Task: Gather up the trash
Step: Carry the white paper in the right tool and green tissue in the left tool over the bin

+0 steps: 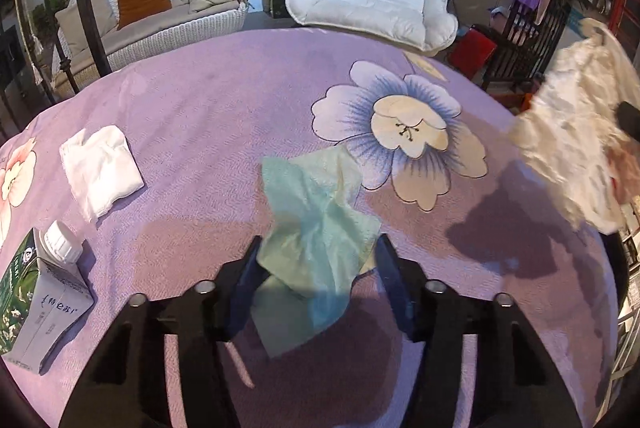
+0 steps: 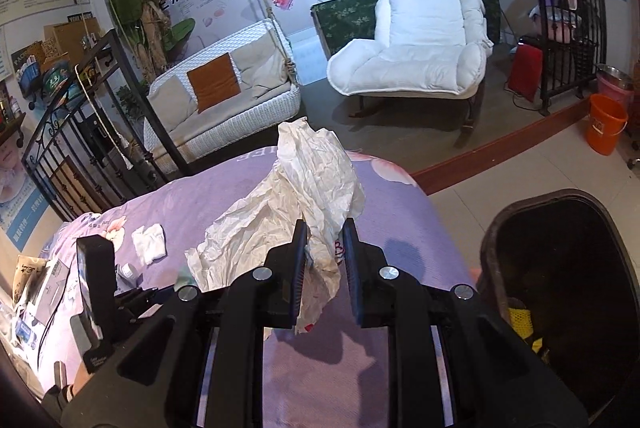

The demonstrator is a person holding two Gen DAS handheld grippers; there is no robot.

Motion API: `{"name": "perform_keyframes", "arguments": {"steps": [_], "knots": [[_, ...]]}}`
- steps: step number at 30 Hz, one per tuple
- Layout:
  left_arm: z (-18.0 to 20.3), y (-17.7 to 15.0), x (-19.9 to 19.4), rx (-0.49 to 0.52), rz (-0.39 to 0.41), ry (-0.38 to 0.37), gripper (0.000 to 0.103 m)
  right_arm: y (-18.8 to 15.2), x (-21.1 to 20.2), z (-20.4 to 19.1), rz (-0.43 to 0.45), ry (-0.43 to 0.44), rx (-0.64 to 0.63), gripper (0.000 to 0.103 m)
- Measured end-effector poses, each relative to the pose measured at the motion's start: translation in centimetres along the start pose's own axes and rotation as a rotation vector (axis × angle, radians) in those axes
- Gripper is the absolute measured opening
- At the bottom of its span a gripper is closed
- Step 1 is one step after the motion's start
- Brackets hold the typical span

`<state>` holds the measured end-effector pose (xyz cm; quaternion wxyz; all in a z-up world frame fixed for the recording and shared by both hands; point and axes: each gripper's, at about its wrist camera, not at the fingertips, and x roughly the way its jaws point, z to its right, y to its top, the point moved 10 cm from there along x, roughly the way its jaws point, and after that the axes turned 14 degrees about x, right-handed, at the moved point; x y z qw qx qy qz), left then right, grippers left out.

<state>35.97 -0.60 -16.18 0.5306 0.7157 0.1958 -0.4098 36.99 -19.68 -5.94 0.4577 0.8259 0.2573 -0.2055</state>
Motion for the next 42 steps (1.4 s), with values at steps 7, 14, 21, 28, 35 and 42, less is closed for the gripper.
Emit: {"name": "perform_keyframes", "arguments": {"steps": [7, 14, 21, 28, 35, 42], "knots": [[0.0, 0.0, -1.7, -0.040, 0.023, -0.016, 0.010, -0.8, -1.5, 1.5, 0.002, -0.011, 0.014, 0.020], [1.1, -0.5, -4.8, -0.034, 0.082, -0.011, 0.009, -1.5, -3.6, 1.7, 0.026, -0.021, -0.024, 0.020], [3.3, -1.4, -7.8, -0.042, 0.129, -0.024, 0.009, -2.4, -6.0, 3.6, 0.036, -0.036, -0.017, 0.020], [7.3, -1.7, -9.6, 0.004, 0.165, -0.035, 0.009, -2.5, -8.8, 7.5, 0.068, -0.090, -0.003, 0.020], [11.5, -1.0, -10.4, 0.040, 0.192, -0.087, 0.009, -1.7, -12.2, 13.2, 0.112, -0.170, 0.037, 0.020], [15.8, -0.1, -10.9, 0.091, 0.213, -0.135, 0.009, -0.9, -14.4, 18.9, 0.137, -0.263, 0.067, 0.020]]}}
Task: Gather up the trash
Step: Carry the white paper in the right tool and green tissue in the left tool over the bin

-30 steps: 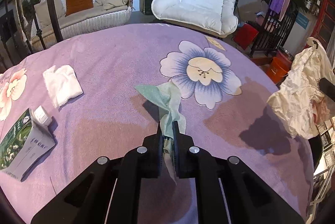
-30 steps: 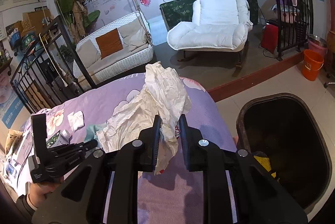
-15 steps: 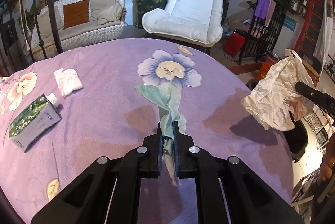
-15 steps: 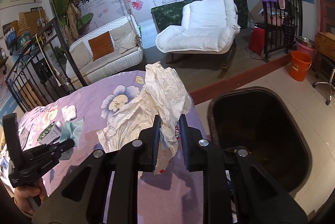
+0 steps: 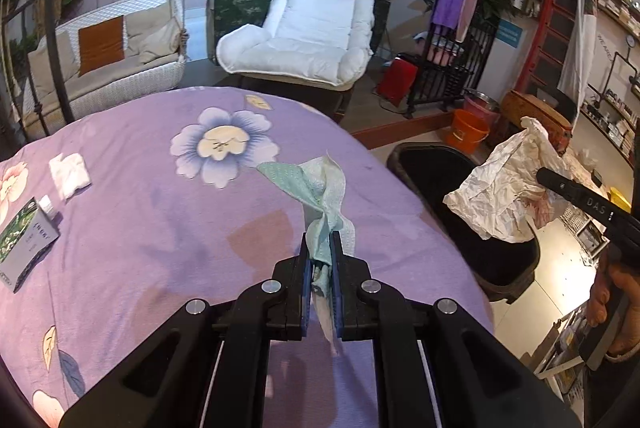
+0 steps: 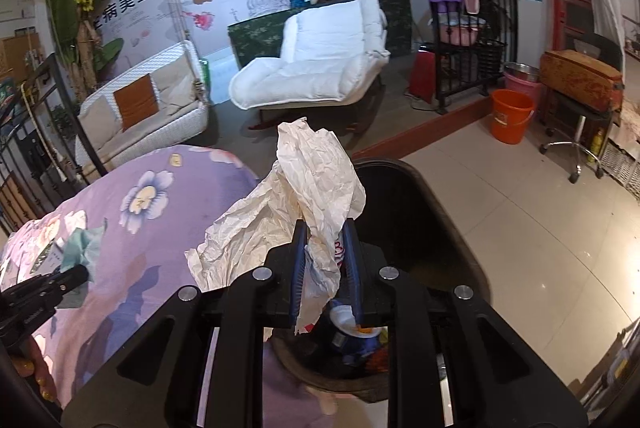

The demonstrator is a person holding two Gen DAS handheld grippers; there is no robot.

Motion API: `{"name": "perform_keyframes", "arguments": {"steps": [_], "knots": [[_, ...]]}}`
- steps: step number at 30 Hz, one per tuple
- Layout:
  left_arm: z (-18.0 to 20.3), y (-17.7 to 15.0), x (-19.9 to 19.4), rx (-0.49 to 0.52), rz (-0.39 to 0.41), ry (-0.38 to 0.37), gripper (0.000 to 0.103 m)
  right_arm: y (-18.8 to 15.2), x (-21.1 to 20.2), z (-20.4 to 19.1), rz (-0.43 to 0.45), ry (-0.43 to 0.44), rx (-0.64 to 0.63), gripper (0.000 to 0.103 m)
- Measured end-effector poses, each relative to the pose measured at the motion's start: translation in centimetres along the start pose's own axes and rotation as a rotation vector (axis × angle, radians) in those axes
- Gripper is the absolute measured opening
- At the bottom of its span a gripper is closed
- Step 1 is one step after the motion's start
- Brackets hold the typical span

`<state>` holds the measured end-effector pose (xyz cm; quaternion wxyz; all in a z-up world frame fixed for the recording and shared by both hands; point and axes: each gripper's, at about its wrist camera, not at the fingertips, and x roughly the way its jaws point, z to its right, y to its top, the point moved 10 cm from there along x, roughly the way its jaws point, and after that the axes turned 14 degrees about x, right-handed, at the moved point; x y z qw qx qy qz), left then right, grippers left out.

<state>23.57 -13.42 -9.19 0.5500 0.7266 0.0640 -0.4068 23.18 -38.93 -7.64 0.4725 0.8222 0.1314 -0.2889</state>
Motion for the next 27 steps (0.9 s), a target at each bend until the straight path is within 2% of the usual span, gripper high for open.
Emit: {"name": "perform_keyframes", "arguments": {"steps": [8, 14, 15, 18, 27], "knots": [[4.4, 1.8, 0.9, 0.067, 0.016, -0.068, 0.009, 0.7, 1.2, 5.2, 0.008, -0.133, -0.031, 0.020], [7.2, 2.4, 1.8, 0.109, 0.016, -0.124, 0.009, -0.5, 4.5, 6.7, -0.048, -0.200, -0.073, 0.021], [7.7, 2.5, 2.0, 0.117, 0.014, -0.133, 0.009, -0.9, 5.1, 6.8, -0.059, -0.203, -0.072, 0.028], [8.8, 2.6, 2.4, 0.135, 0.012, -0.156, 0.009, -1.7, 6.4, 6.9, -0.080, -0.213, -0.049, 0.066], [12.5, 3.1, 5.1, 0.171, -0.038, -0.249, 0.009, -3.6, 5.1, 6.3, -0.095, -0.173, 0.004, 0.068]]}}
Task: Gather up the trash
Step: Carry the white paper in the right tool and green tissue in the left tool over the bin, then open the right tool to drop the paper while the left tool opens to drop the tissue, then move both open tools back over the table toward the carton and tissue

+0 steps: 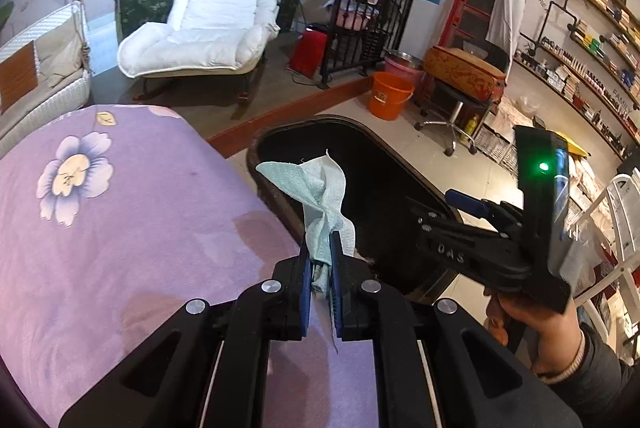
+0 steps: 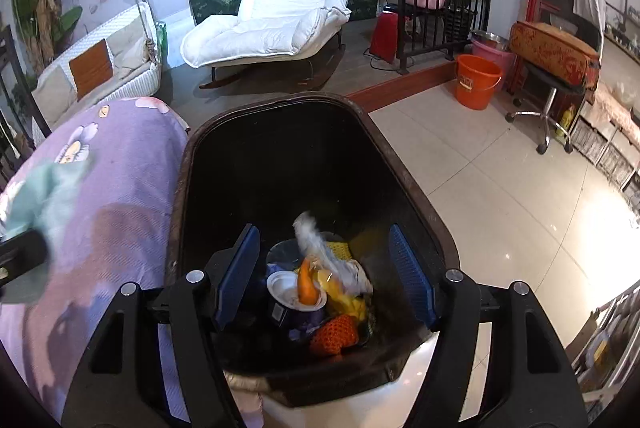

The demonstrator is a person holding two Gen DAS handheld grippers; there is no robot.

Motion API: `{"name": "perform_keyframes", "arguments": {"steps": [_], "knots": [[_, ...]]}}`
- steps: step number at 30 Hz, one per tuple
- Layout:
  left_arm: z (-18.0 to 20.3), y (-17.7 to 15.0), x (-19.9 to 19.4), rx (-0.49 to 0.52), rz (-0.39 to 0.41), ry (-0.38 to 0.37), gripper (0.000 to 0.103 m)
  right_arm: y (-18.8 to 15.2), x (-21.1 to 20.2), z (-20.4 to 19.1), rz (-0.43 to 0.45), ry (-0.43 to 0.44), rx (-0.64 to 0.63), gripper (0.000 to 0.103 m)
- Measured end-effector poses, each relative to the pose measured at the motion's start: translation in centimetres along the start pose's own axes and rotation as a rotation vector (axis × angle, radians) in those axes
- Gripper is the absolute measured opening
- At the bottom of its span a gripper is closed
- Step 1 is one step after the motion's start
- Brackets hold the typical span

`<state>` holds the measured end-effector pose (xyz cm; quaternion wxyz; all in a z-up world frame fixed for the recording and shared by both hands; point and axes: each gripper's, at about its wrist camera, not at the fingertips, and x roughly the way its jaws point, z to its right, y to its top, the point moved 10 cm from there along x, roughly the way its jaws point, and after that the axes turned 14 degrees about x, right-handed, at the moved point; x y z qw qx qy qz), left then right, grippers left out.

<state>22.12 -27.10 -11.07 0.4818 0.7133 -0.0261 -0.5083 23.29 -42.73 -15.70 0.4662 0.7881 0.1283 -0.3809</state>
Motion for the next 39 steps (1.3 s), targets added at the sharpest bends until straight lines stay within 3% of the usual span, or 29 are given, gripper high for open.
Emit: {"name": "perform_keyframes", "arguments": {"steps": [15, 25, 26, 29, 30, 39], "knots": [[4.5, 1.3, 7.1, 0.040, -0.110, -0.126, 0.009, -1.7, -5.0, 5.4, 0.046, -0.060, 0.074, 0.072], [5.7, 1.3, 9.3, 0.073, -0.157, -0.128, 0.011, -2.2, -5.2, 7.2, 0.038, -0.079, 0.119, 0.074], [5.8, 1.3, 9.5, 0.079, -0.161, -0.128, 0.018, -2.2, -5.2, 7.2, 0.035, -0.079, 0.121, 0.074], [5.5, 1.7, 9.8, 0.090, -0.153, -0.112, 0.058, -2.2, -5.2, 7.0, 0.033, -0.076, 0.120, 0.075], [5.5, 1.9, 9.8, 0.090, -0.143, -0.104, 0.066, -2.2, -5.3, 6.9, 0.034, -0.076, 0.118, 0.075], [4.6, 2.2, 7.2, 0.111, -0.078, -0.054, 0.082, -2.4, -5.7, 7.0, 0.035, -0.067, 0.123, 0.075]]}}
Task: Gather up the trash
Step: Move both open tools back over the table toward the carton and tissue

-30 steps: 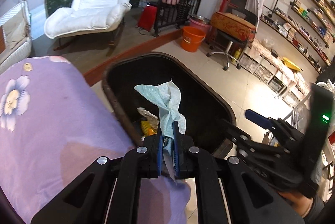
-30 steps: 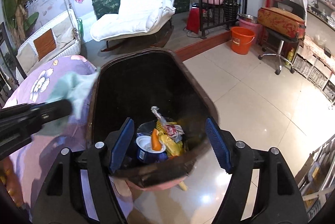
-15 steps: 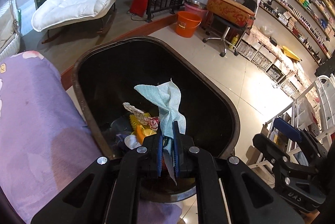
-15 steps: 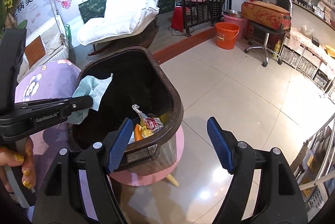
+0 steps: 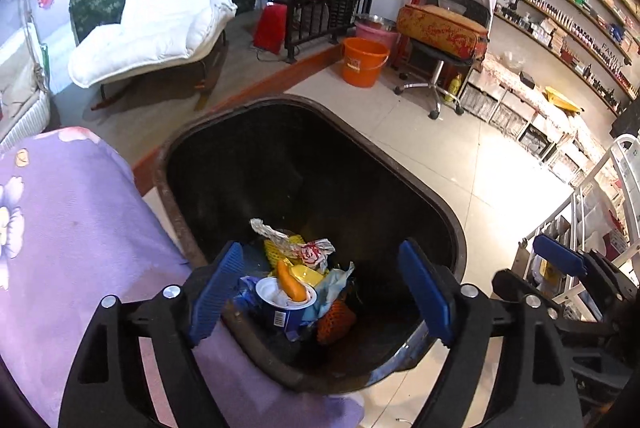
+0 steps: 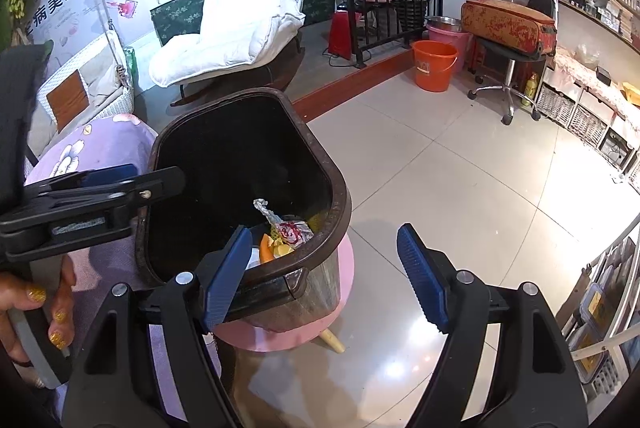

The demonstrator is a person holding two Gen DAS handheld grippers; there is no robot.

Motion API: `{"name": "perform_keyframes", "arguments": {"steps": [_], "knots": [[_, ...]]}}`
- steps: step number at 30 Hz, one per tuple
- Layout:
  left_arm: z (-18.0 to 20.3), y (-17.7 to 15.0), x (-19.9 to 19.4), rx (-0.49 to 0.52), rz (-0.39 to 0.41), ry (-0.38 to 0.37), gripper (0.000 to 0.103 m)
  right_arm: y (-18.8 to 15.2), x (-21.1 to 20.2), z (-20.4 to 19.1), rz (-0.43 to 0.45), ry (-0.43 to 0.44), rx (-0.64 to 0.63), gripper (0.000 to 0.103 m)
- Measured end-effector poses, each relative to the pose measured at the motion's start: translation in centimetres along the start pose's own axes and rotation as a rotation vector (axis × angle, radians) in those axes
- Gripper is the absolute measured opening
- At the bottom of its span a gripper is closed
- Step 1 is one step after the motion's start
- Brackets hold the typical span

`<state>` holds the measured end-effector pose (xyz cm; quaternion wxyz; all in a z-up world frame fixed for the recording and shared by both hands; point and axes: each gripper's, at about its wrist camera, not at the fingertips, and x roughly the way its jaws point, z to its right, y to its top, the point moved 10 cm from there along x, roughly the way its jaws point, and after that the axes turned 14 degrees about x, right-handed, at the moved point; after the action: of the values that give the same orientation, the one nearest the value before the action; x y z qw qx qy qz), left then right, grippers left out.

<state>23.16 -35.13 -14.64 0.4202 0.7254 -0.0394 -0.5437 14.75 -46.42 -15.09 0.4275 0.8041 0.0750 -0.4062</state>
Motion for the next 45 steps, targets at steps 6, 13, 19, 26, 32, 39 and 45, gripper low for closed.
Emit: {"name": "perform_keyframes", "arguments": {"steps": [6, 13, 19, 26, 32, 39, 45], "knots": [[-0.9, -1.1, -2.1, -0.016, 0.021, 0.029, 0.084, -0.3, -0.1, -1.2, -0.008, 0.019, -0.010, 0.076], [-2.4, -3.0, -5.5, -0.022, 0.057, 0.090, 0.085, -0.5, -0.4, -3.7, -0.015, 0.050, -0.052, 0.076], [-4.4, -5.9, -8.3, -0.040, 0.057, 0.146, 0.086, -1.2, -0.8, -7.0, -0.029, 0.102, -0.100, 0.076], [-9.4, -10.3, -12.5, -0.099, 0.035, 0.219, 0.086, -3.3, -1.2, -13.2, -0.077, 0.204, -0.184, 0.076], [-13.9, -14.9, -15.8, -0.187, -0.011, 0.268, 0.086, -5.9, -2.1, -19.3, -0.117, 0.304, -0.273, 0.076], [-19.3, -19.3, -20.4, -0.161, -0.087, 0.321, 0.086, -9.7, -3.6, -26.9, -0.191, 0.434, -0.381, 0.076], [-26.0, -23.9, -23.8, -0.103, -0.205, 0.406, 0.086, -12.8, -5.2, -32.5, -0.241, 0.527, -0.477, 0.076]]}}
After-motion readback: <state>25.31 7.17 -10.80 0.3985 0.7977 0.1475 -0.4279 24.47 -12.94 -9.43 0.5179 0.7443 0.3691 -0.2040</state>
